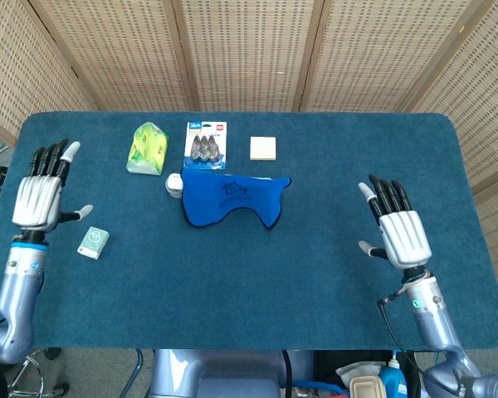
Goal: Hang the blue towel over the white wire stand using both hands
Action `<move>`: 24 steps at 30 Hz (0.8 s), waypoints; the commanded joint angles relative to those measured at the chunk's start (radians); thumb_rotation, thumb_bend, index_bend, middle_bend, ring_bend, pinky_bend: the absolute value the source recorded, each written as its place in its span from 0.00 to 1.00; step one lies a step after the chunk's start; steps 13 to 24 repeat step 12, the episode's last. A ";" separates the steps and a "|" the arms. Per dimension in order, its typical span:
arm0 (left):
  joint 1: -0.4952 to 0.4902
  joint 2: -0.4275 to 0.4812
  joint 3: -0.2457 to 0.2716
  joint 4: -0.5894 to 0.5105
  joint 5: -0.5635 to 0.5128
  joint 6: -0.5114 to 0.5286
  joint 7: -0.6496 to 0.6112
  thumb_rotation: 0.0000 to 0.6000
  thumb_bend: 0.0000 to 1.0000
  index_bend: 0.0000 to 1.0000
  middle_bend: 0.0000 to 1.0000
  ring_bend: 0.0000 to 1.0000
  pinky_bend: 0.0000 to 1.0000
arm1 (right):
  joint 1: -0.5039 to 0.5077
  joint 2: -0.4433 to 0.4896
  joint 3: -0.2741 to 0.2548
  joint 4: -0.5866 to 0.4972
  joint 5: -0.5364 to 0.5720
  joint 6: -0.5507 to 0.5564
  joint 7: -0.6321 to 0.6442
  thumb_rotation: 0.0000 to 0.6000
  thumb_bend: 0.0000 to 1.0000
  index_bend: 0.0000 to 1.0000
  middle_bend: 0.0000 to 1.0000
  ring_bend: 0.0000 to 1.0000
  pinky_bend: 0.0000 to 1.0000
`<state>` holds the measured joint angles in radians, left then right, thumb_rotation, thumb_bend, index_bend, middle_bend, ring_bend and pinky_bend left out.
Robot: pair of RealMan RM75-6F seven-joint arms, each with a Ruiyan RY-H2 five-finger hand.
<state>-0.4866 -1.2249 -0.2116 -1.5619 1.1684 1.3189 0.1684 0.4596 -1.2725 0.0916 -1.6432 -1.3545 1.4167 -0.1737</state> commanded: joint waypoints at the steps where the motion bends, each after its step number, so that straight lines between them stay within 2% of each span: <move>1: 0.148 0.108 0.066 -0.171 0.008 0.127 0.003 1.00 0.05 0.00 0.00 0.00 0.00 | -0.097 0.048 -0.070 -0.105 -0.039 0.089 -0.036 1.00 0.00 0.00 0.00 0.00 0.00; 5: 0.224 0.128 0.132 -0.234 0.074 0.192 -0.008 1.00 0.05 0.00 0.00 0.00 0.00 | -0.173 0.039 -0.104 -0.129 -0.109 0.203 -0.064 1.00 0.00 0.00 0.00 0.00 0.00; 9: 0.293 0.128 0.205 -0.251 0.196 0.268 0.000 1.00 0.05 0.00 0.00 0.00 0.00 | -0.244 0.023 -0.142 -0.119 -0.196 0.297 -0.068 1.00 0.00 0.00 0.00 0.00 0.00; 12: 0.326 0.122 0.232 -0.259 0.242 0.301 -0.010 1.00 0.05 0.00 0.00 0.00 0.00 | -0.276 0.016 -0.159 -0.107 -0.241 0.333 -0.056 1.00 0.00 0.00 0.00 0.00 0.00; 24: 0.326 0.122 0.232 -0.259 0.242 0.301 -0.010 1.00 0.05 0.00 0.00 0.00 0.00 | -0.276 0.016 -0.159 -0.107 -0.241 0.333 -0.056 1.00 0.00 0.00 0.00 0.00 0.00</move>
